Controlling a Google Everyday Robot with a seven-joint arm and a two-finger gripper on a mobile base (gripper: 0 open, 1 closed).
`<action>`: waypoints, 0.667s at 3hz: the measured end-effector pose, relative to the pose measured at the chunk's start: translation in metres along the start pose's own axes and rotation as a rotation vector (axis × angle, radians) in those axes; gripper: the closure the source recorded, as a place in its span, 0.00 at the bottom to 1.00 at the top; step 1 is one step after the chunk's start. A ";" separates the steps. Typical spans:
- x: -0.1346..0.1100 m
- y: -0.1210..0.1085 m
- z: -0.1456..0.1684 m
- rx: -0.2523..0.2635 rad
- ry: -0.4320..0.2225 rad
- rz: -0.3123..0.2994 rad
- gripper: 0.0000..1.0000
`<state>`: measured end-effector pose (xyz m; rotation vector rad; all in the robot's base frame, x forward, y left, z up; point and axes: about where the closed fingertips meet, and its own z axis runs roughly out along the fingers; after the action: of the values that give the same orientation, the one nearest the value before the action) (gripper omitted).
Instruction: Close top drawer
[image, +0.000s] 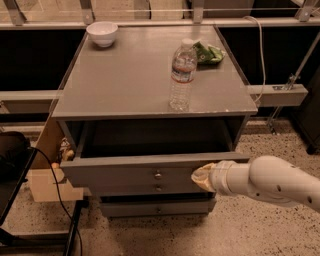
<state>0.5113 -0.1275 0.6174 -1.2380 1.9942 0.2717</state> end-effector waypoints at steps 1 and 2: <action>-0.001 -0.003 0.003 0.010 -0.002 -0.008 1.00; 0.000 -0.010 0.010 0.018 -0.004 -0.009 1.00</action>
Offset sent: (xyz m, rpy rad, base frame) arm 0.0094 -0.0004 -0.0007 -0.0111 -0.0302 -0.0074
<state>0.5249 -0.1272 0.6123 -1.2344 1.9827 0.2516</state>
